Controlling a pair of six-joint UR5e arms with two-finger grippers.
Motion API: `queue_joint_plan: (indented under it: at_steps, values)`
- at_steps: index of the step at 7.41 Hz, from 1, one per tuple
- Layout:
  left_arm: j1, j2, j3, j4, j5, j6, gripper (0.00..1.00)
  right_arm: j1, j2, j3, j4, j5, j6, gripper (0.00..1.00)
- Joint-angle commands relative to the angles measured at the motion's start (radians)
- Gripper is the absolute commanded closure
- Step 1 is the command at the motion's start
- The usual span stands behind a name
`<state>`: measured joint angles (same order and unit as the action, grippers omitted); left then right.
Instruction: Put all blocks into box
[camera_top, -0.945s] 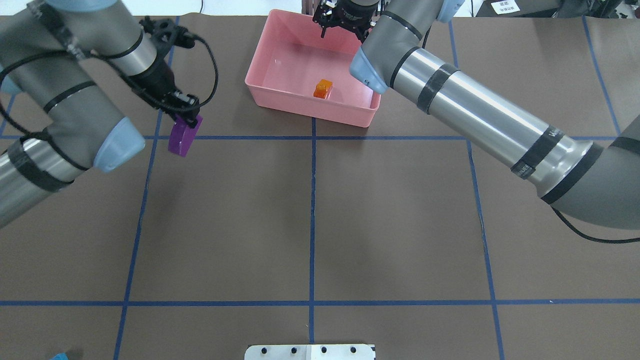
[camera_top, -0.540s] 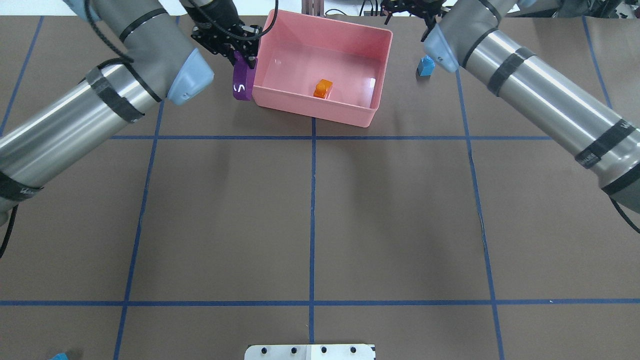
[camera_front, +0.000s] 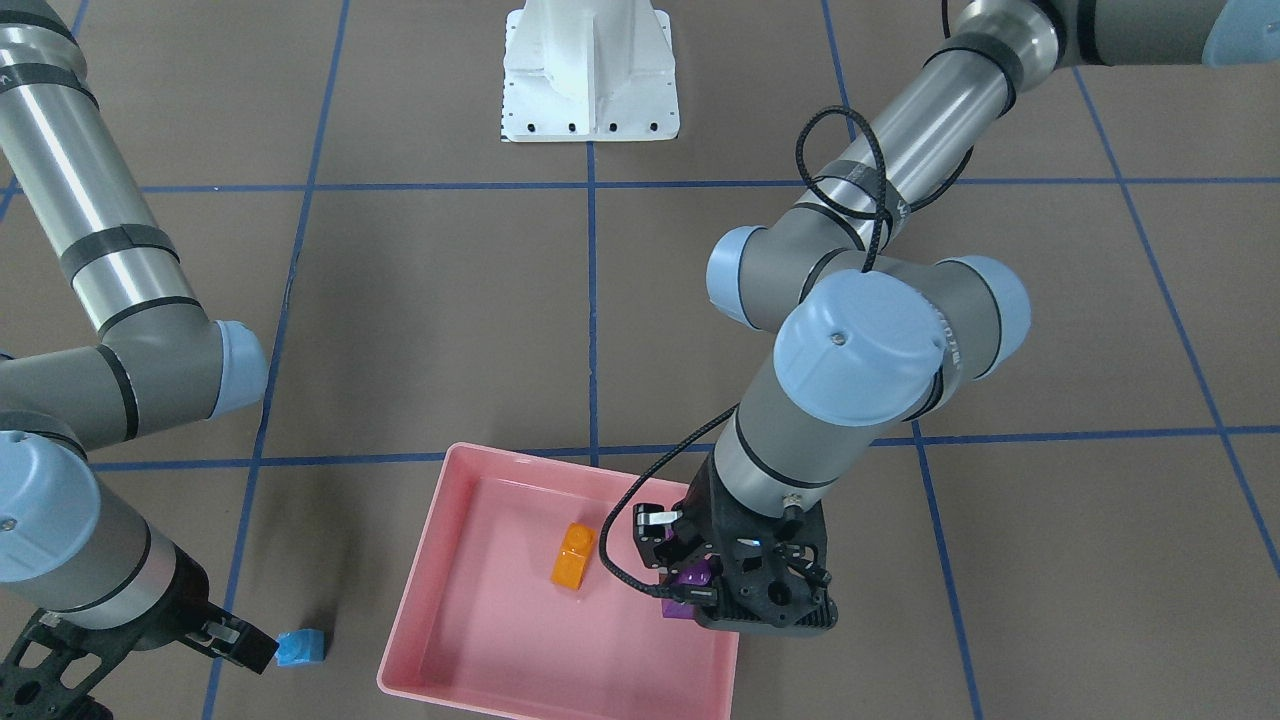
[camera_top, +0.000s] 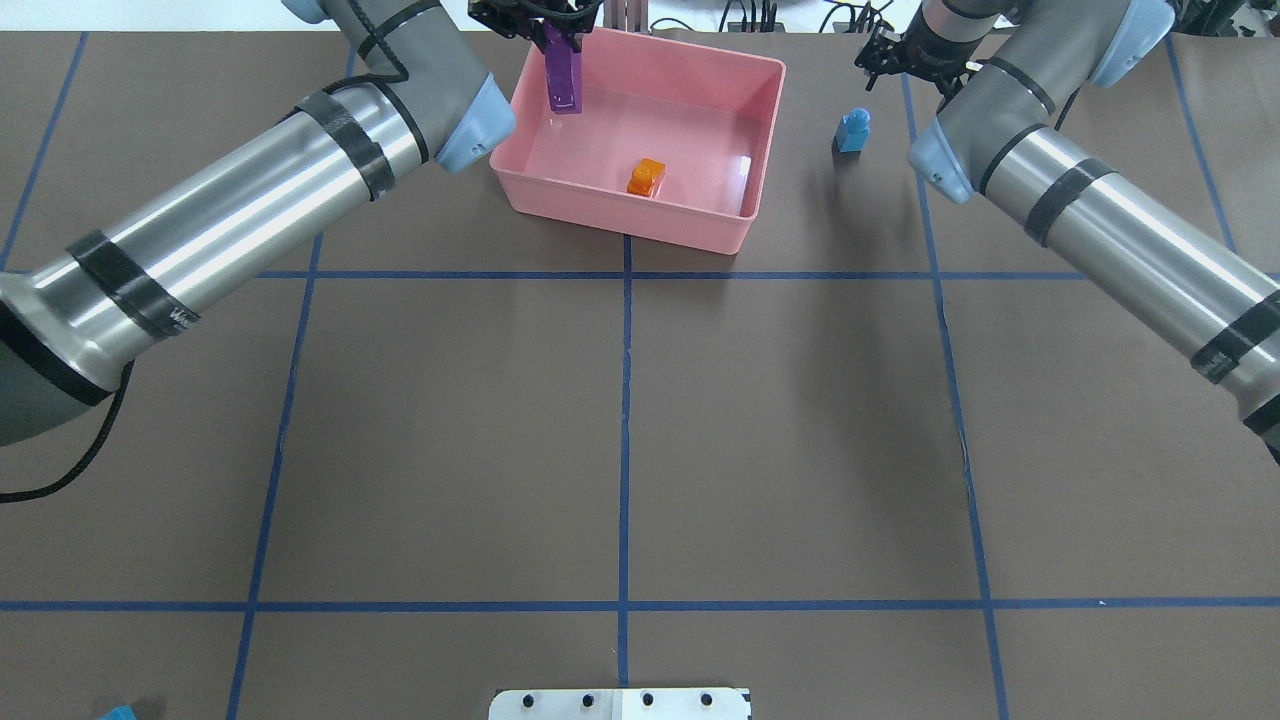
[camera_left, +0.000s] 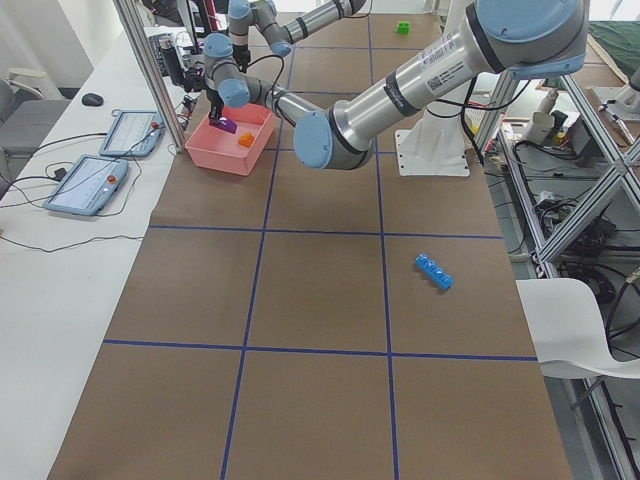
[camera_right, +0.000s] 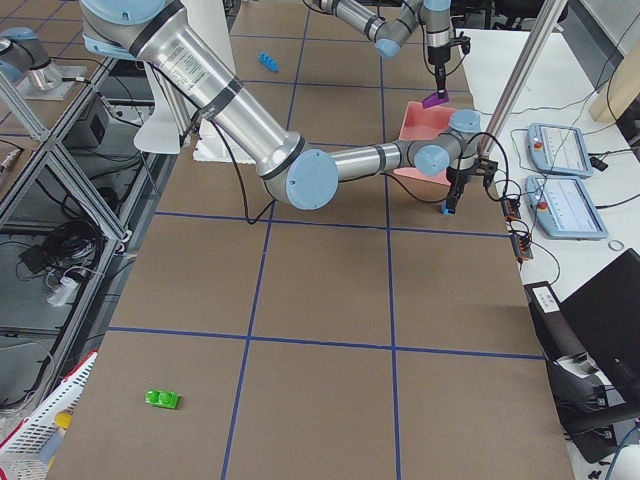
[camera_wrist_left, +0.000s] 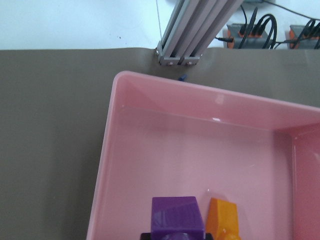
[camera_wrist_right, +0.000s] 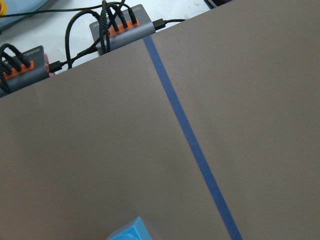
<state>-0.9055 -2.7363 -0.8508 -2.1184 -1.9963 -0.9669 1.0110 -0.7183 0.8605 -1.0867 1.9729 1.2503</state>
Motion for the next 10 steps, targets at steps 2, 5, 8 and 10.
queue_joint_plan:
  at_steps: [2,5,8,10]
  values:
    - [0.046,-0.043,0.052,-0.064,0.139,-0.084,0.0,-0.078,0.005,-0.097,0.163,-0.124,0.143,0.0]
    - [0.045,-0.045,0.042,-0.063,0.139,-0.084,0.0,-0.078,0.017,-0.11,0.165,-0.111,0.141,1.0]
    - [0.036,-0.016,-0.058,-0.031,0.119,-0.075,0.0,-0.016,0.04,-0.112,0.159,-0.015,0.091,1.0]
    - [-0.018,0.176,-0.281,-0.005,-0.064,-0.072,0.0,0.089,0.112,0.021,-0.048,0.148,0.046,1.0]
